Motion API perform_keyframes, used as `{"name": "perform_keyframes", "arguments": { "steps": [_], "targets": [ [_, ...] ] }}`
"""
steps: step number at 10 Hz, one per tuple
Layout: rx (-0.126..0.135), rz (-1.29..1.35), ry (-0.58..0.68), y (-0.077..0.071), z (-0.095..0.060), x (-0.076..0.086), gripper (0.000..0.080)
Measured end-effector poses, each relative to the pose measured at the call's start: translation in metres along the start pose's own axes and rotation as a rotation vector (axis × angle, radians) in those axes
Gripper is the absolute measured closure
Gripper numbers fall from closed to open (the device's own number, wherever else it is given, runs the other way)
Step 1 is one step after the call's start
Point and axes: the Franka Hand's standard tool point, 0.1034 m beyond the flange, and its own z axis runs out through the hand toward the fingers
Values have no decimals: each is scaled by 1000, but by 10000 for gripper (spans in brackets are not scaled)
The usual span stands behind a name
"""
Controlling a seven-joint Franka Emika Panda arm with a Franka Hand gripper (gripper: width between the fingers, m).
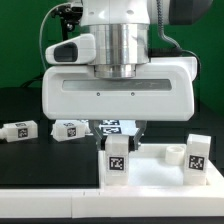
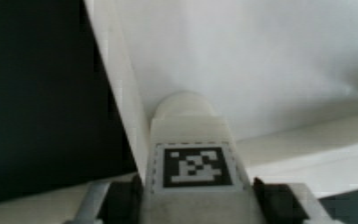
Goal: Assemble square table
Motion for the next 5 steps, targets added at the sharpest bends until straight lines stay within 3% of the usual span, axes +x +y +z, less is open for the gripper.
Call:
{"name": "perform_keyframes", "arguments": {
  "steps": [2, 5],
  "targets": [
    [0, 102, 0, 0, 0, 0, 515],
    [-7, 531, 3, -4, 0, 0, 515]
  ]
}}
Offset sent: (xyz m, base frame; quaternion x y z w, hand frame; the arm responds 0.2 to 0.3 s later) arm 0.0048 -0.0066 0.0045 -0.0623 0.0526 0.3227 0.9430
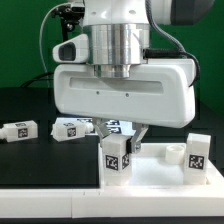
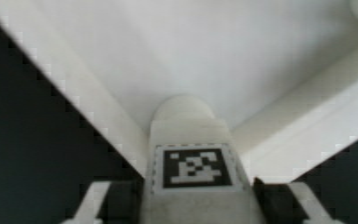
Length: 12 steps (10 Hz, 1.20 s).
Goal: Assemble square table
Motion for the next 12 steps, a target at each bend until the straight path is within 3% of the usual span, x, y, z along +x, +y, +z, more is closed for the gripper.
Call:
{"name": "perform_keyframes", "arguments": {
  "steps": [2, 3, 6, 8, 12],
  "targets": [
    [3, 401, 1, -4, 1, -2, 514],
    [18, 516, -13, -4, 2, -1, 514],
    [19, 689, -19, -5, 2, -3, 514],
    [35, 921, -41, -7, 1, -2, 514],
    [35, 1152, -51, -5, 2, -1, 512]
  ]
}}
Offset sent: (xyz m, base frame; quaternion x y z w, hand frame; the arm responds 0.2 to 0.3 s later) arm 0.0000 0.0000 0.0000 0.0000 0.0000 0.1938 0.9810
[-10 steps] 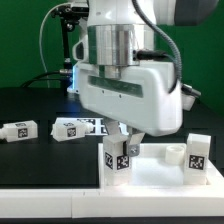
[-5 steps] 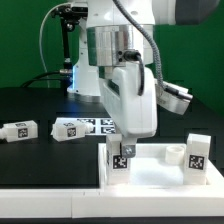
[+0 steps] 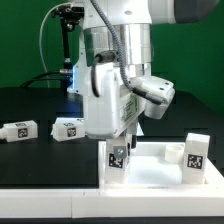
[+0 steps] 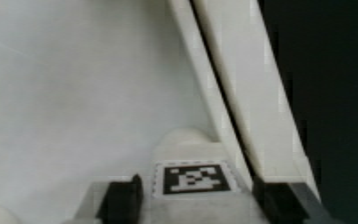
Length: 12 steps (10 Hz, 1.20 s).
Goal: Assemble square table
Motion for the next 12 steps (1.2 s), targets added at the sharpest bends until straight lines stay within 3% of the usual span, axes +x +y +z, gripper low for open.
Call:
{"name": "perform_keyframes", "arguments": {
  "steps": [2, 4, 6, 8, 12],
  "targets": [
    [-5, -33, 0, 1, 0, 1, 512],
    [6, -124, -17, -2, -16, -4, 195],
    [10, -154, -40, 2, -36, -13, 164],
    [2, -153, -31, 4, -28, -9, 152],
    [0, -153, -30, 4, -27, -9, 151]
  ]
}}
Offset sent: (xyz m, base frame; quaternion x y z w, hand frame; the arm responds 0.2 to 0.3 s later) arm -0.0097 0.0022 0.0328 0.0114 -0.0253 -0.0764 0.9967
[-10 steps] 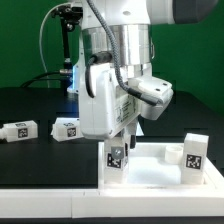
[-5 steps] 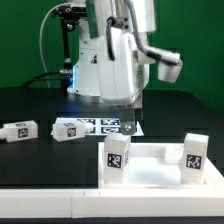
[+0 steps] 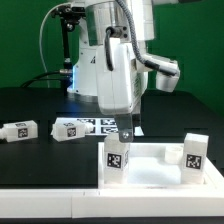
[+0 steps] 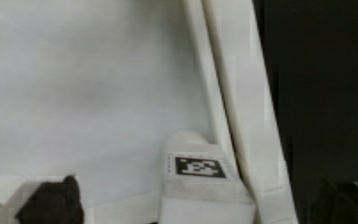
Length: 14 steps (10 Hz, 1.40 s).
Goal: Assemble square table
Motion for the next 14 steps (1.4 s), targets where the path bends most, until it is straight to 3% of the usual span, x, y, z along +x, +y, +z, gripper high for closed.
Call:
{"name": "perform_keyframes", "arguments": {
  "steps": [4, 5, 7, 9, 12, 14],
  "targets": [
    [-1, -9, -1, 2, 0, -3, 151],
    [-8, -46, -8, 12, -5, -12, 151],
    [-60, -95, -29, 41, -13, -24, 151],
    [-56, -90, -22, 36, -9, -20, 151],
    [-60, -97, -20, 41, -7, -19, 151],
    [-77, -98, 8, 80, 9, -6, 151]
  ]
}}
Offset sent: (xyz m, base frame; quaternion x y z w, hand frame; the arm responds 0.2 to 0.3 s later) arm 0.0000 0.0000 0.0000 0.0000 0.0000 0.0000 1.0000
